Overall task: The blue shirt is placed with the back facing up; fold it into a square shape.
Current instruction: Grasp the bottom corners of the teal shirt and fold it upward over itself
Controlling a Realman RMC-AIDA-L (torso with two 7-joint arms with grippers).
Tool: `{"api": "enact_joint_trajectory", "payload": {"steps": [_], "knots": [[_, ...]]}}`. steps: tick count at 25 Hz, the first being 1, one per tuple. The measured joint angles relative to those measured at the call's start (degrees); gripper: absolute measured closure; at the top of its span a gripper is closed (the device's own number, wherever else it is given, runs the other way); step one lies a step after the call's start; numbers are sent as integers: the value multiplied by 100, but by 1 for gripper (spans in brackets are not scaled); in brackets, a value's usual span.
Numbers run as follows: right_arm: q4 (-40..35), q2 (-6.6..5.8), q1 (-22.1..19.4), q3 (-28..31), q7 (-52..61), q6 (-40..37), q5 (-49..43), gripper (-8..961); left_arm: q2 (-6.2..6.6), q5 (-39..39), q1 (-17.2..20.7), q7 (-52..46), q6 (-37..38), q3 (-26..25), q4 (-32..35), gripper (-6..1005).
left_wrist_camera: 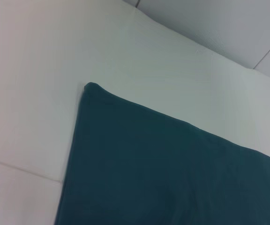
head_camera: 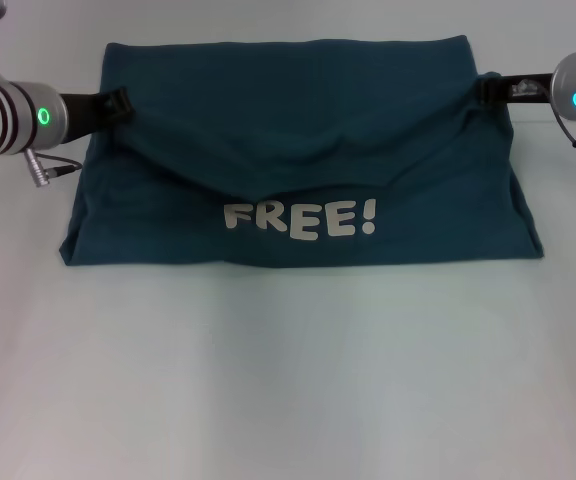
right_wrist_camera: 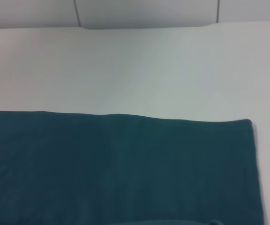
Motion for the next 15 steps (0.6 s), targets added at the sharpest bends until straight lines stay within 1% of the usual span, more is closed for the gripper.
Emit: {"api": "enact_joint_trajectory", "payload": {"steps": [7,15], "knots": [[3,-37,-76,46,12,-5,19,778,-8,19,-91,1,-58,24,-8,911],[-18,2,-62,-92,-22,-59,-23,757,-17,23,-65,-12,-94,224,-9,857]]}}
